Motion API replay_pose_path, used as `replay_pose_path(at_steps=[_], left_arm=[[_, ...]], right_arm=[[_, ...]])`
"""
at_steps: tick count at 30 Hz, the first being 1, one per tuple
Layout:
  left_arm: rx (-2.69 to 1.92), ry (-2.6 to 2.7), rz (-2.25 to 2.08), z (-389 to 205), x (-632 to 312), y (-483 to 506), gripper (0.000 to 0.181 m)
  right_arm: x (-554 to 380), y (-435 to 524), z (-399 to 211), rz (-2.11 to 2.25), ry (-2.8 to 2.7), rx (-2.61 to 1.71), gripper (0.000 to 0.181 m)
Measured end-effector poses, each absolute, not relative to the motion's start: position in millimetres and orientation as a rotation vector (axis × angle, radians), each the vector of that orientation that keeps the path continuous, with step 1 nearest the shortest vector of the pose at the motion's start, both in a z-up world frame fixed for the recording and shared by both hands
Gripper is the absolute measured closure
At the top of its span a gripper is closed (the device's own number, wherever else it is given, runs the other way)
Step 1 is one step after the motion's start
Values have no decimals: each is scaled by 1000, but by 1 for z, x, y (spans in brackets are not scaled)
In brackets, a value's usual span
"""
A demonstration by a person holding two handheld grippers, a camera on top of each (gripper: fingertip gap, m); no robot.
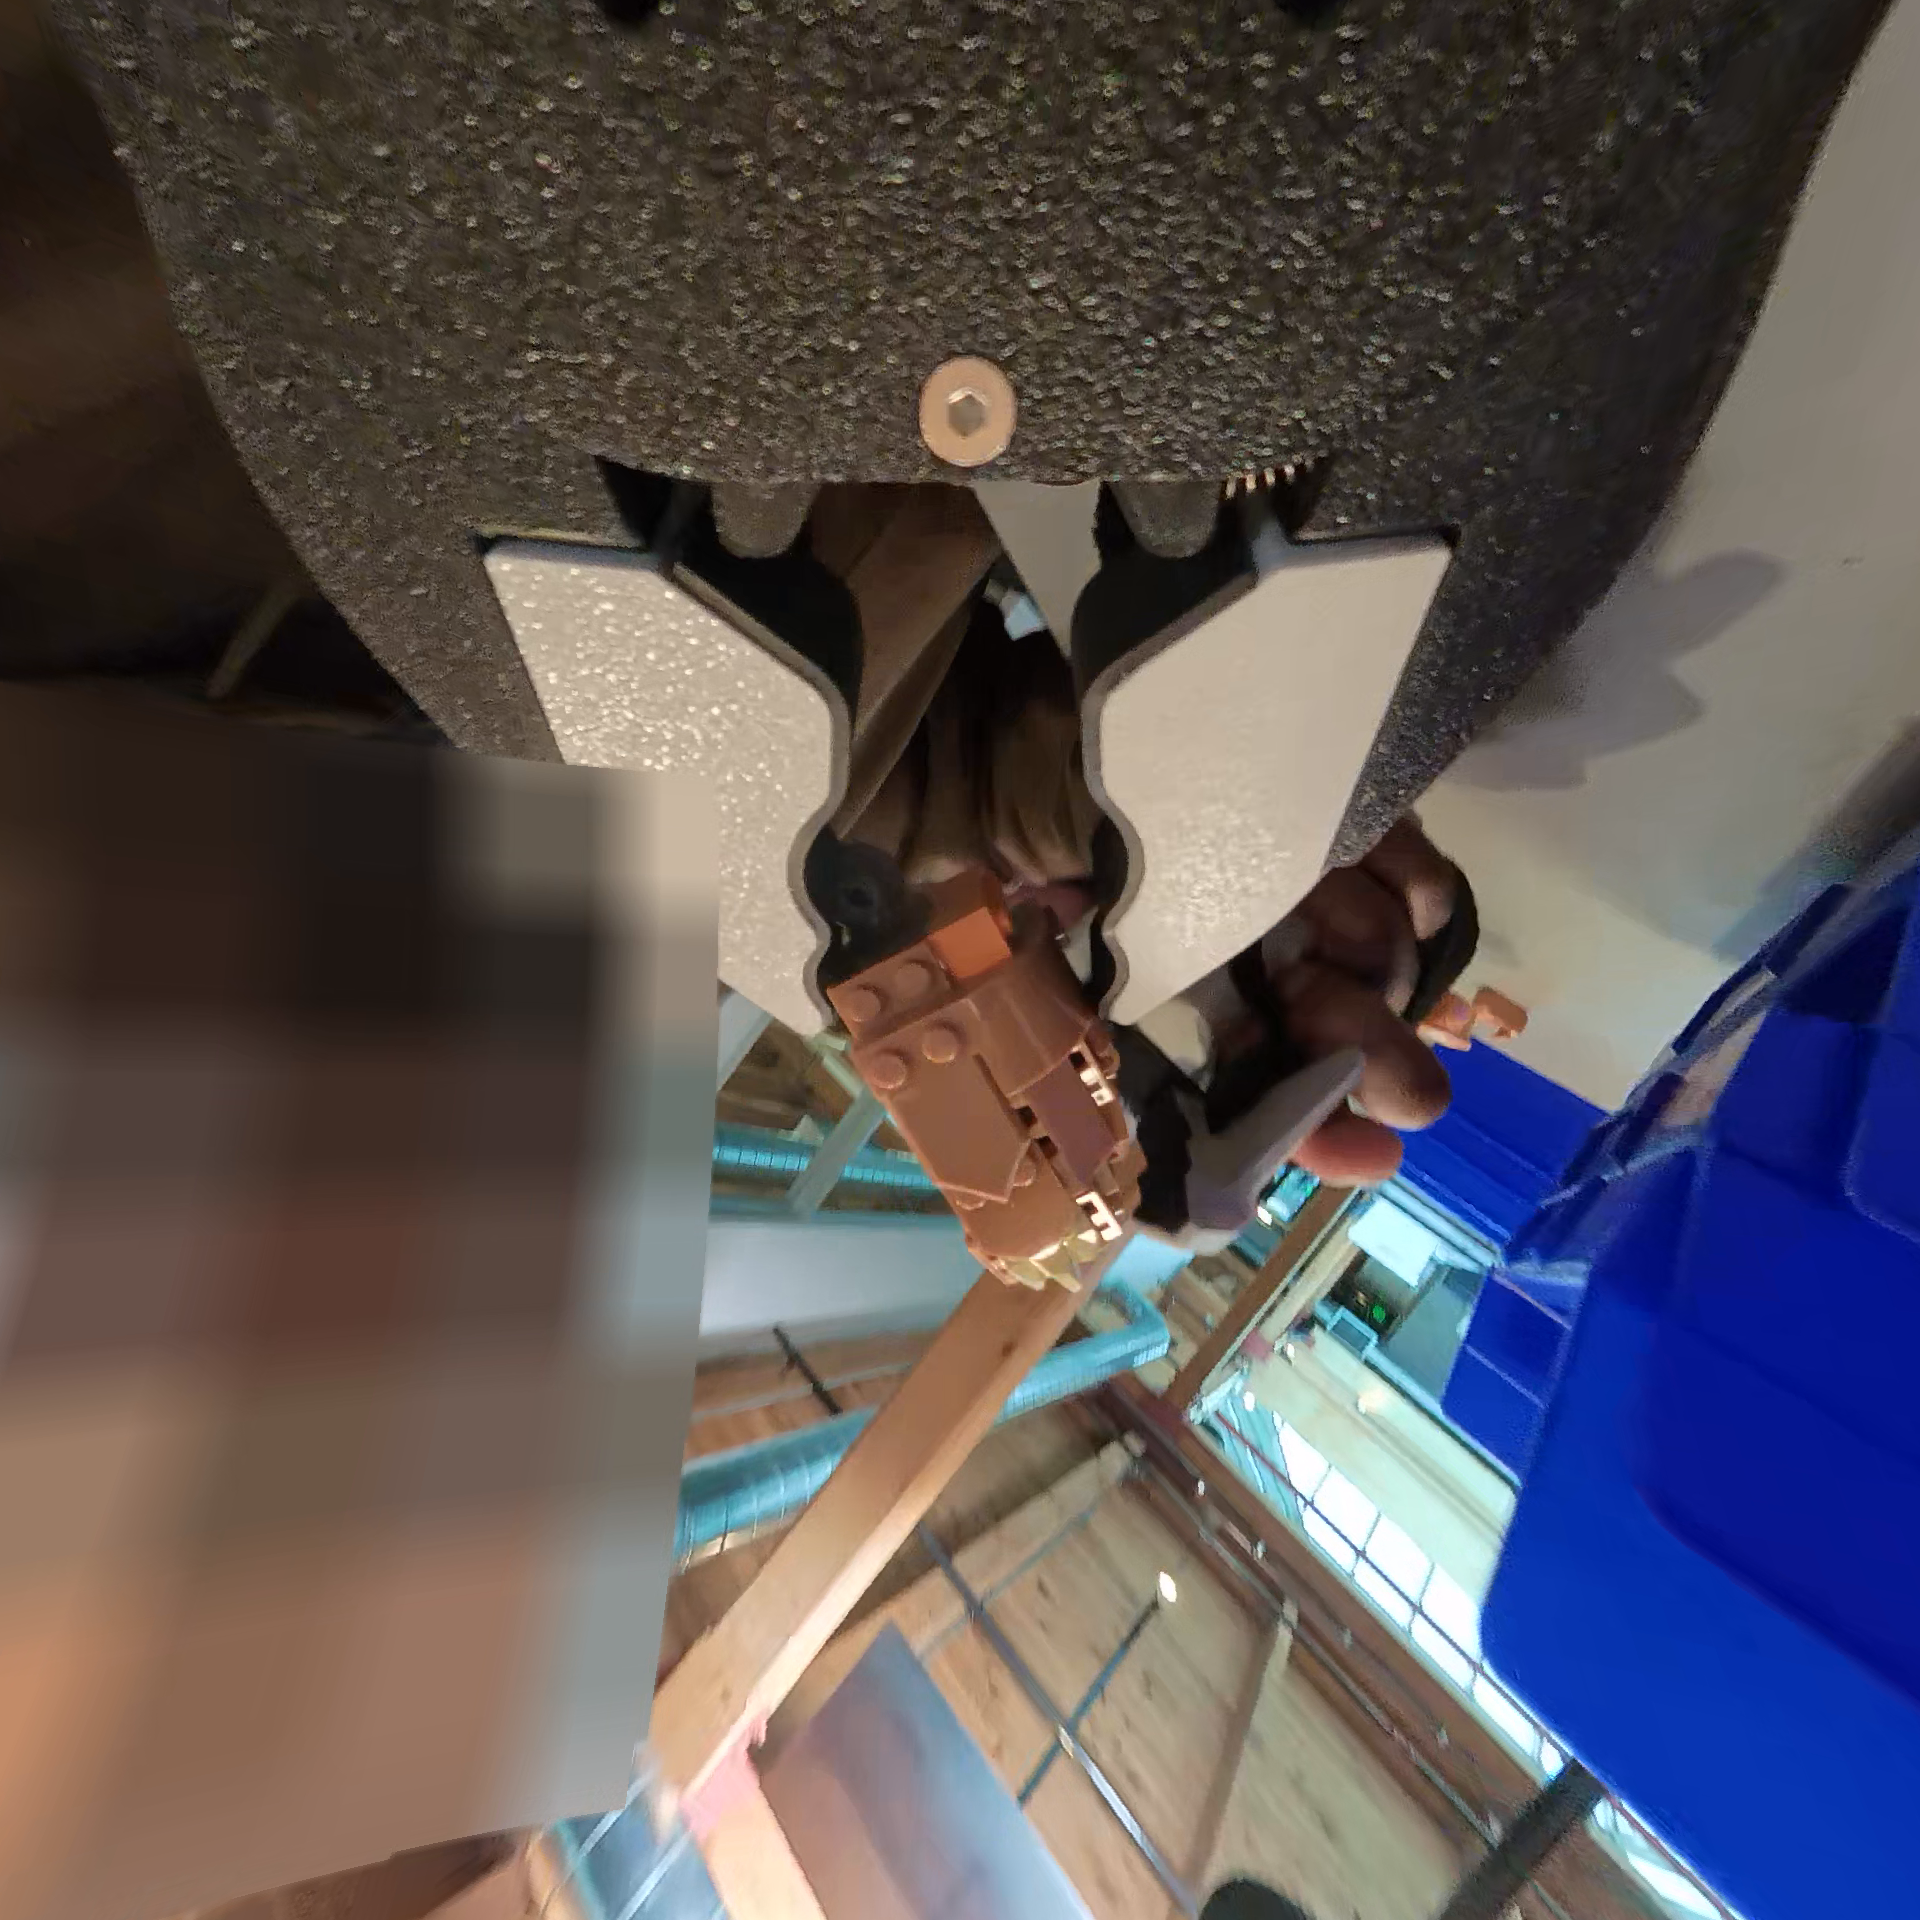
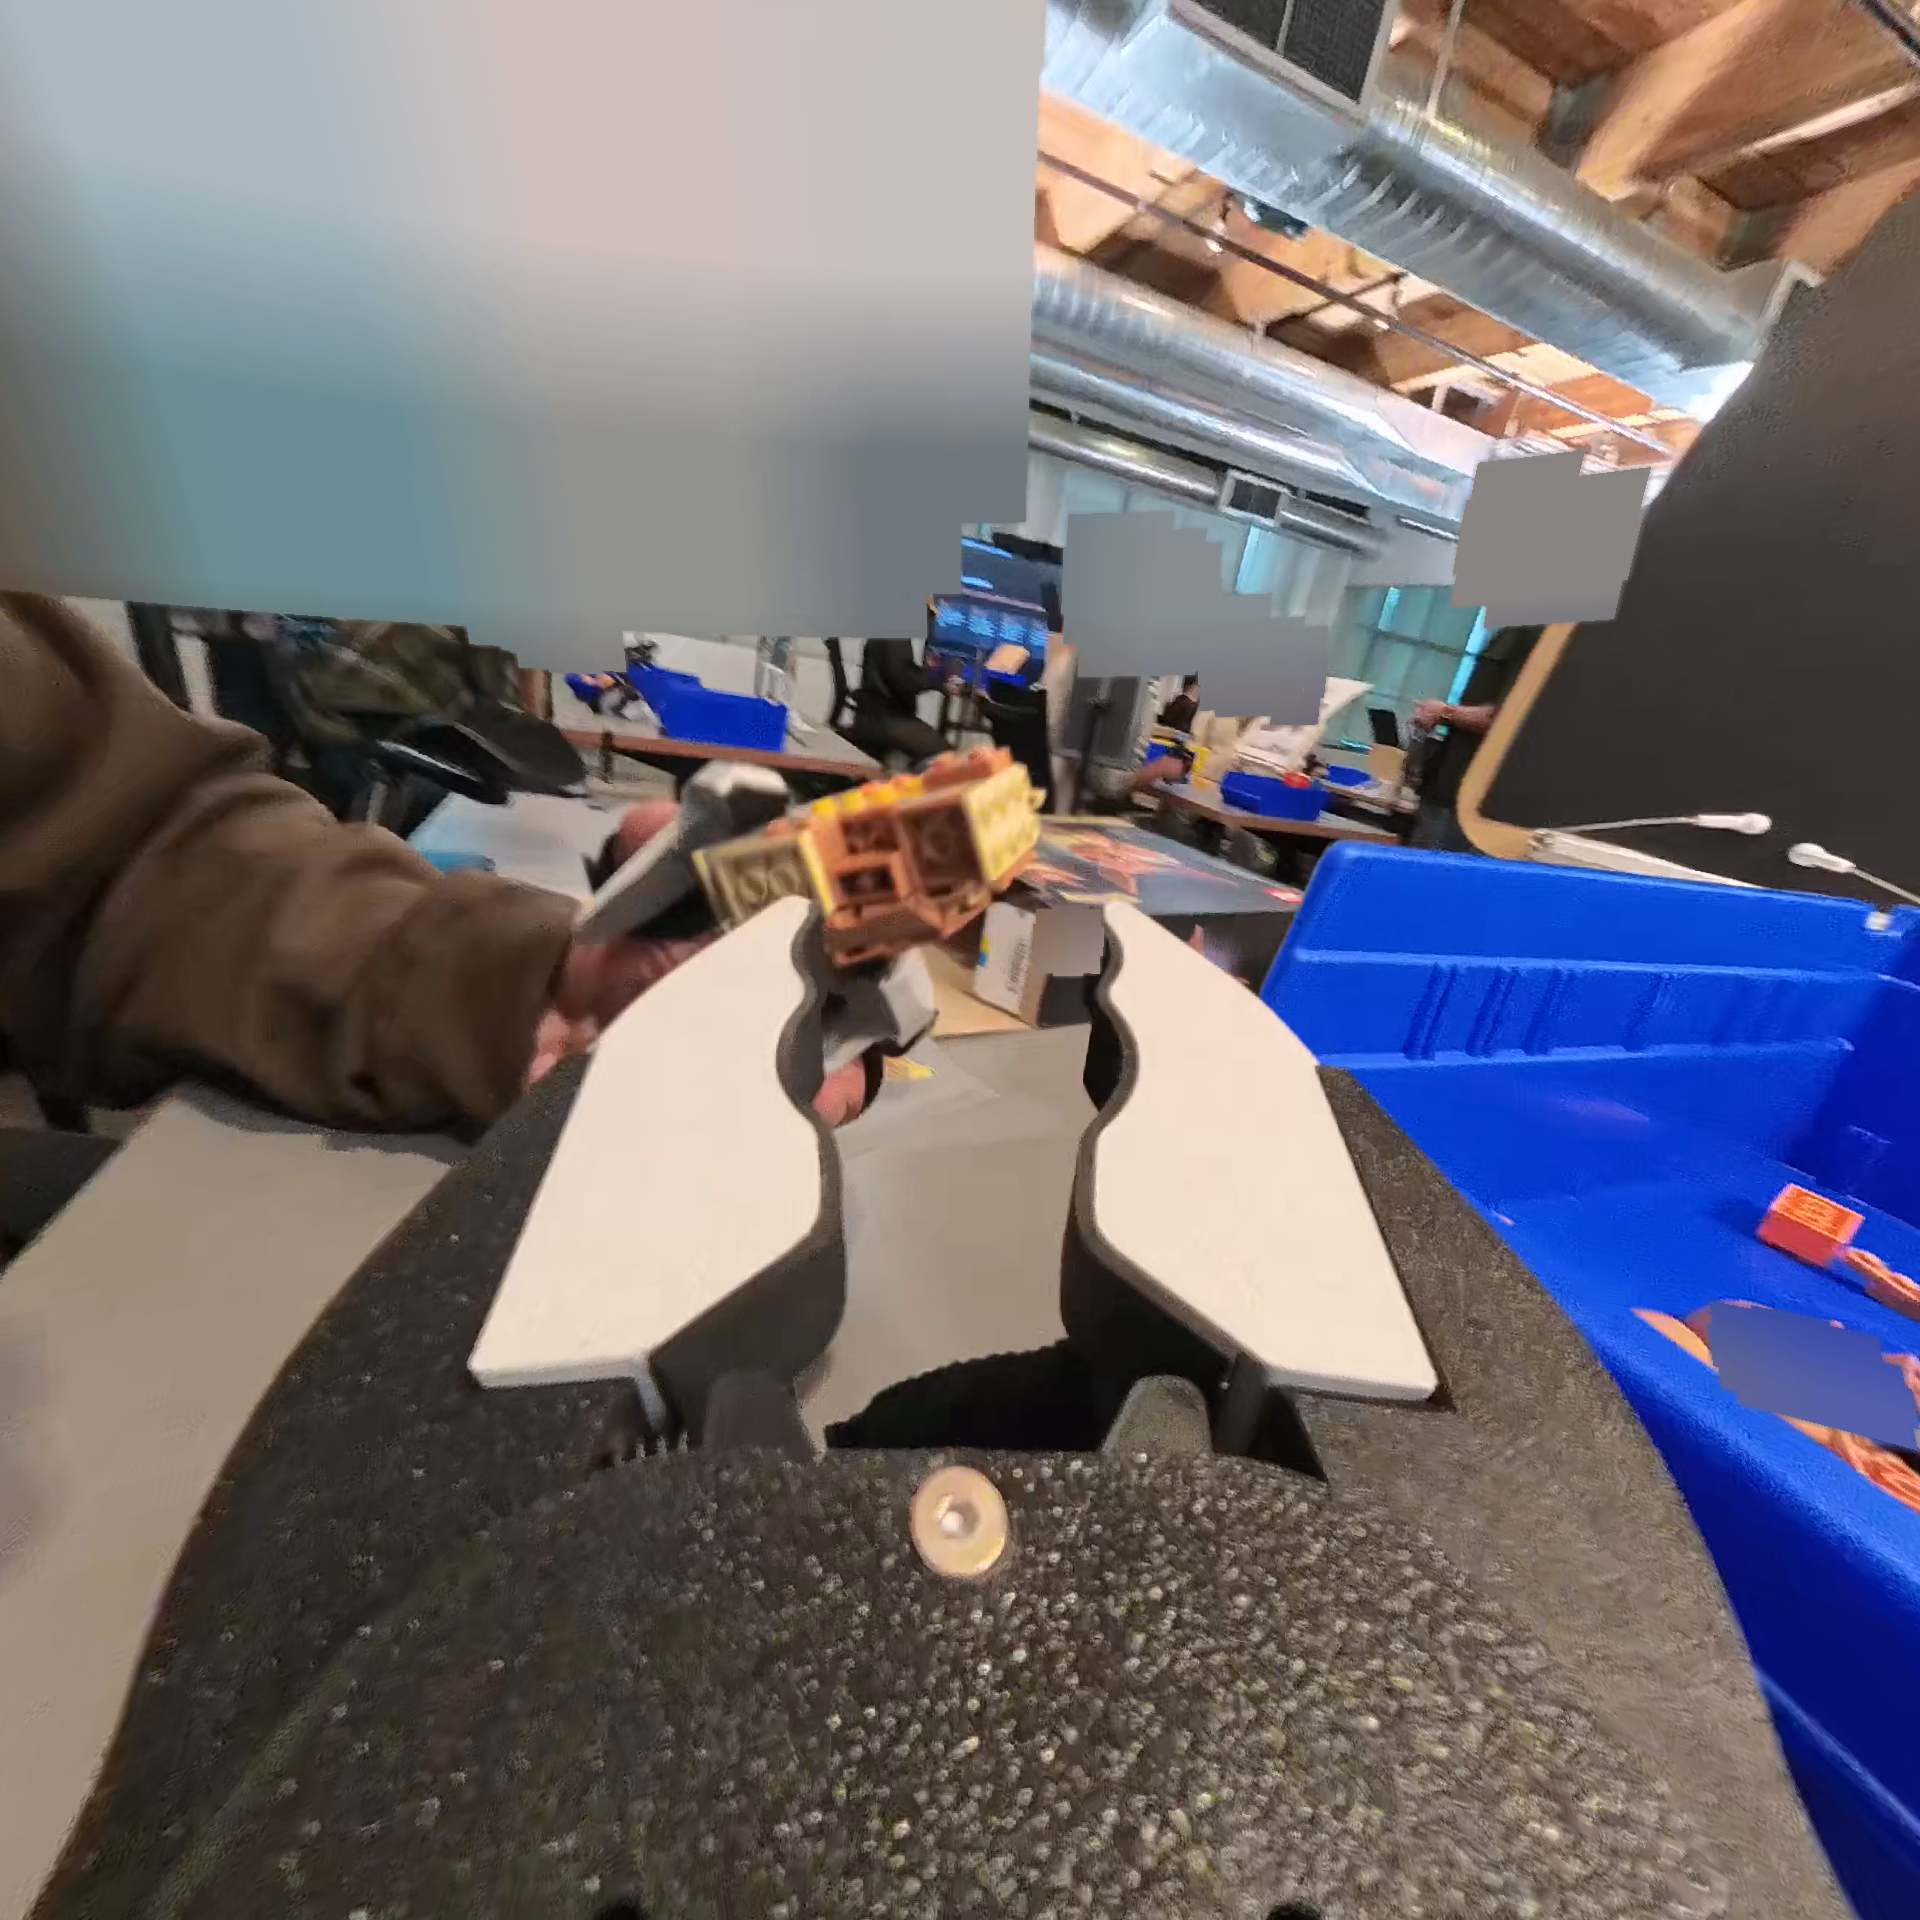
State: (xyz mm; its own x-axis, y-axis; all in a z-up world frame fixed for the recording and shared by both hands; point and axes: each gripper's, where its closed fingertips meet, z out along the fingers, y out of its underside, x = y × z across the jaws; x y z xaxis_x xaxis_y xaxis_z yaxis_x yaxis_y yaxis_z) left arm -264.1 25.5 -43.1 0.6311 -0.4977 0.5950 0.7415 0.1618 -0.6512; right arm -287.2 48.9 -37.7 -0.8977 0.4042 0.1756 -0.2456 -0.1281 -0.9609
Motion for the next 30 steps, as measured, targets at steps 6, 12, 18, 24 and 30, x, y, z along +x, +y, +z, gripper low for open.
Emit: replay_pose_path(at_steps=[6, 12, 18, 24, 30], left_arm=[[-1332, -126, -878, -60, -236, 30, 136], [-1407, -58, -981, -69, -214, 31, 136], [-1412, -82, -1049, -72, -212, 32, 136], [-1381, -177, -1003, -73, -228, 34, 139], [-1445, -212, -791, -76, -244, 37, 132]], right_arm=[[-269, 57, -32, 2169, -1816, -15, 136], [-238, 44, -49, 2155, -2017, 214, 137], [-231, 40, -58, 2110, -2058, 286, 147], [-243, 43, -57, 2102, -2034, 215, 148], [-249, 41, -62, 2060, -2064, 167, 148]])
